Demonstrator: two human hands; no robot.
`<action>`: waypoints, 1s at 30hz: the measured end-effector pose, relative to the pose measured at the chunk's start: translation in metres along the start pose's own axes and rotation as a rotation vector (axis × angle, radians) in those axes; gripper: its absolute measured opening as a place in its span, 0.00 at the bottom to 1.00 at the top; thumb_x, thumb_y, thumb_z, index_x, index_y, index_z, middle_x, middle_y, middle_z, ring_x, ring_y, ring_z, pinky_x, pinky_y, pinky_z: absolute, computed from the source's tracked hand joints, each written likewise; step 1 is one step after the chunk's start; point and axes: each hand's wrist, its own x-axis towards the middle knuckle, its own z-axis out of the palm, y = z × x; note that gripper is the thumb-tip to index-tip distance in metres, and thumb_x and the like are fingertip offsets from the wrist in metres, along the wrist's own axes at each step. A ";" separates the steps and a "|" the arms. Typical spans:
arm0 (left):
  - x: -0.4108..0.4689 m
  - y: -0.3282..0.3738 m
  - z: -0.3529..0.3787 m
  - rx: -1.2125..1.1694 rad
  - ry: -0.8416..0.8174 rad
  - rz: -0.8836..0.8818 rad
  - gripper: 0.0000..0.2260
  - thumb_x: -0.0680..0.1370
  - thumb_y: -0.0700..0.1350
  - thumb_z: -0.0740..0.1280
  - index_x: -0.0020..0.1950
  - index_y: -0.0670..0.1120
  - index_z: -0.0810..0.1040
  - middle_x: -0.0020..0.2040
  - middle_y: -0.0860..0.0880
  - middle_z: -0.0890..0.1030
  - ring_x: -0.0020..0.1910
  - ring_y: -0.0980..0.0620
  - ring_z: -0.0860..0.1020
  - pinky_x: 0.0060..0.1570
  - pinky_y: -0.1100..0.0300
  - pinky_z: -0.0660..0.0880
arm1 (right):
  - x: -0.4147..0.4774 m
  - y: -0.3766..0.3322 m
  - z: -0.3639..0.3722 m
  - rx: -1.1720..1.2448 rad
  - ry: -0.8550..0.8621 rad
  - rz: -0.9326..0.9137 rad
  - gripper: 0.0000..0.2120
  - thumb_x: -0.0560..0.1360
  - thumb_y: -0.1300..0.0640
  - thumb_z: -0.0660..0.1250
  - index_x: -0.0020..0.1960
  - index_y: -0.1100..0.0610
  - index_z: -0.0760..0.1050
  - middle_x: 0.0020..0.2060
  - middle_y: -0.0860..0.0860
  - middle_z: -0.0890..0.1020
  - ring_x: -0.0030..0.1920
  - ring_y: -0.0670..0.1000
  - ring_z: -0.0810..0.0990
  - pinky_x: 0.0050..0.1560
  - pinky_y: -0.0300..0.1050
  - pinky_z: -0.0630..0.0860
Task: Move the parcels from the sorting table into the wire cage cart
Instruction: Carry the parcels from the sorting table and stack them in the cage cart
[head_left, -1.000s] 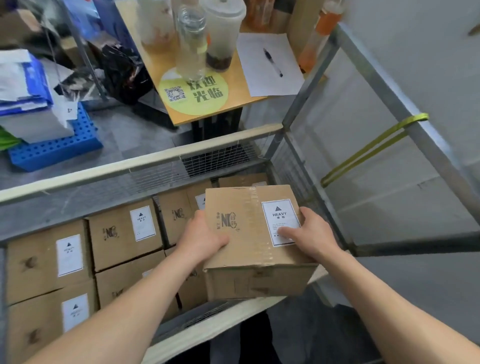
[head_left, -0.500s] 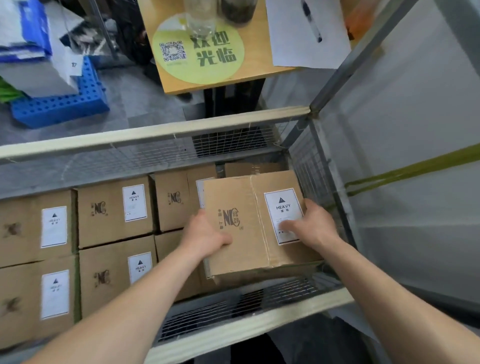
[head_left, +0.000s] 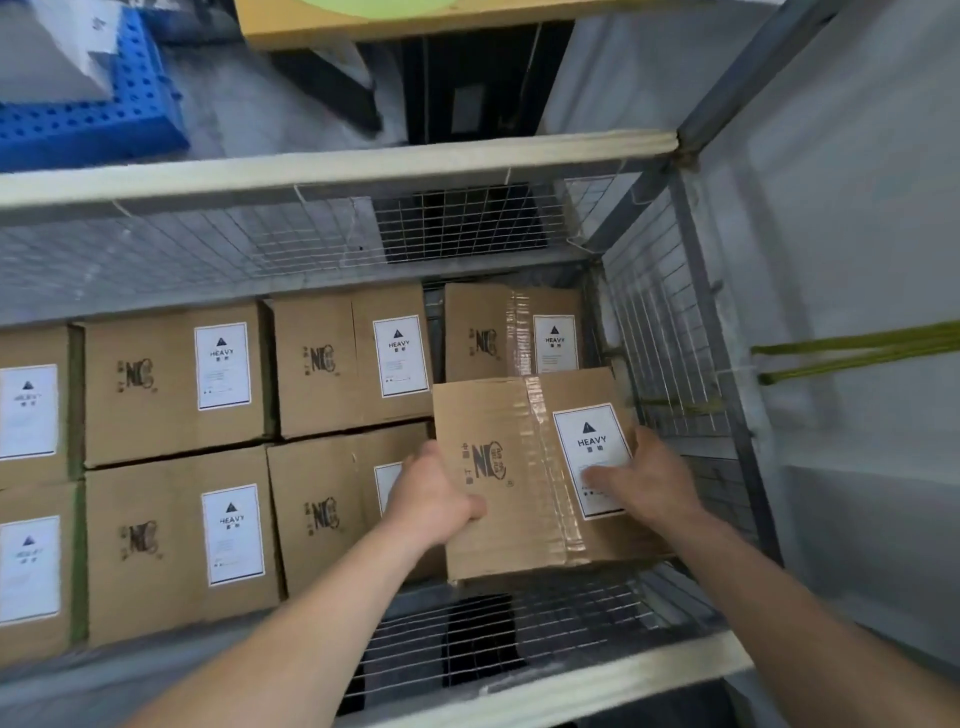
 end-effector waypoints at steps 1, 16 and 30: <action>0.006 -0.001 0.002 -0.002 -0.005 0.000 0.32 0.62 0.45 0.79 0.62 0.48 0.71 0.57 0.48 0.79 0.53 0.48 0.79 0.56 0.52 0.78 | 0.005 0.002 0.002 0.003 0.002 0.002 0.23 0.68 0.52 0.79 0.59 0.53 0.74 0.54 0.49 0.84 0.50 0.52 0.82 0.50 0.47 0.77; 0.033 -0.025 0.011 -0.030 0.000 -0.010 0.35 0.67 0.39 0.78 0.68 0.52 0.66 0.59 0.48 0.77 0.55 0.47 0.78 0.58 0.51 0.77 | 0.026 0.011 0.027 0.076 0.088 -0.011 0.23 0.71 0.54 0.77 0.63 0.52 0.72 0.51 0.47 0.82 0.47 0.51 0.80 0.48 0.46 0.77; 0.061 -0.017 0.007 -0.093 -0.021 -0.011 0.30 0.64 0.36 0.77 0.63 0.49 0.72 0.55 0.48 0.81 0.53 0.47 0.80 0.58 0.50 0.78 | 0.064 0.001 0.036 0.069 0.069 0.028 0.11 0.74 0.53 0.73 0.53 0.49 0.74 0.46 0.45 0.79 0.47 0.52 0.79 0.49 0.47 0.74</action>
